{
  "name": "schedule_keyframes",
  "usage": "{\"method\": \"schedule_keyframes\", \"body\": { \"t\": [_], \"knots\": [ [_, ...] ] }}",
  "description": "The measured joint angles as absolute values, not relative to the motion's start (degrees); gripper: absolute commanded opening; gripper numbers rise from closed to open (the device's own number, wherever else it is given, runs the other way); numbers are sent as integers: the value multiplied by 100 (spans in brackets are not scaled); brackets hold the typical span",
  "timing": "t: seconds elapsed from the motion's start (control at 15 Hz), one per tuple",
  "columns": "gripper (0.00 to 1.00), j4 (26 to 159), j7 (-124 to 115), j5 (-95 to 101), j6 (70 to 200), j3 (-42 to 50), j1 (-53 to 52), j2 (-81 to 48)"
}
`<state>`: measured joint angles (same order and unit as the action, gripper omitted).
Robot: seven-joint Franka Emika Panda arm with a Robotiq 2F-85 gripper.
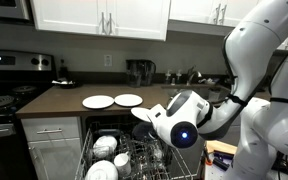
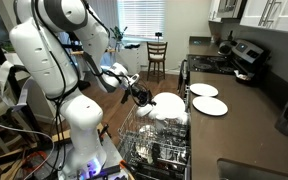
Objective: Remove the plate from the dishwasher
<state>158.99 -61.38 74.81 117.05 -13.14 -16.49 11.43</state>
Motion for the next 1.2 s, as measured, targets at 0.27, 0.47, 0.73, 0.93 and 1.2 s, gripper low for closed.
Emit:
{"method": "schedule_keyframes", "body": {
  "t": [0.27, 0.47, 0.73, 0.93, 1.2],
  "knots": [
    [2, 15902, -6138, 7471, 11720, -1314, -1650, 1137],
    [2, 15911, -6138, 7472, 11724, -1314, -1651, 1087],
    [2, 15911, -6138, 7484, 11724, -1323, -1660, 1068],
    [2, 15907, -6138, 7512, 11718, -1377, -1669, 1069],
    [2, 15902, -6138, 7640, 11700, -1484, -1679, 1073]
  ]
}}
